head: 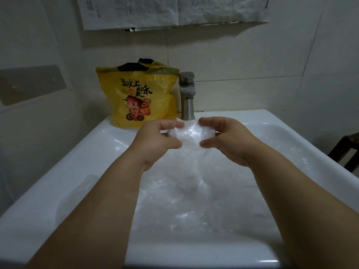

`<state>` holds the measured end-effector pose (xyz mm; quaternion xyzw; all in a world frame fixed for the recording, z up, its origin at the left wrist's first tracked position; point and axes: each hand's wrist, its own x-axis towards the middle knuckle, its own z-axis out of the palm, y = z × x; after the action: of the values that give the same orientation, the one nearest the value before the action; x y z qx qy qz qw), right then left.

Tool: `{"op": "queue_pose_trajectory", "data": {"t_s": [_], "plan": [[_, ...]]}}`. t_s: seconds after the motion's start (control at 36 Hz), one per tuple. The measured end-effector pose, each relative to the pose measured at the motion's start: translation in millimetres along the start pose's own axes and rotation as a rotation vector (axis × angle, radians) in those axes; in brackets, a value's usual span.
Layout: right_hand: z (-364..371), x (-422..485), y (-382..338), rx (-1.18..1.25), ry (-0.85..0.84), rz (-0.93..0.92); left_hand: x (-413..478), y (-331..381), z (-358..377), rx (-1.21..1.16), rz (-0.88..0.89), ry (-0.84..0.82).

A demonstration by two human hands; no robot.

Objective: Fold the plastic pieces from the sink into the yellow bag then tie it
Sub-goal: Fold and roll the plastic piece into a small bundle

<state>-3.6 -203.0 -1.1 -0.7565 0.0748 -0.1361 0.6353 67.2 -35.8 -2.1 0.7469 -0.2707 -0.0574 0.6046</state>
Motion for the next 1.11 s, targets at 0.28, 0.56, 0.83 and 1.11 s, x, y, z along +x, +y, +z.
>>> {"op": "queue_pose_trajectory", "data": {"t_s": [0.28,0.56,0.83,1.11], "plan": [[0,5,8,-0.359,0.026,-0.136,4,-11,0,0.519,0.323,0.116],[-3,6,13,-0.738,0.1,-0.342,4,-10,-3,0.31,0.134,0.032],[-2,-1,2,-0.349,-0.006,-0.173,7,1,-7,-0.373,-0.055,0.075],[12,-4,-4,0.012,-0.085,-0.045,12,5,-10,-0.753,-0.079,0.169]]}}
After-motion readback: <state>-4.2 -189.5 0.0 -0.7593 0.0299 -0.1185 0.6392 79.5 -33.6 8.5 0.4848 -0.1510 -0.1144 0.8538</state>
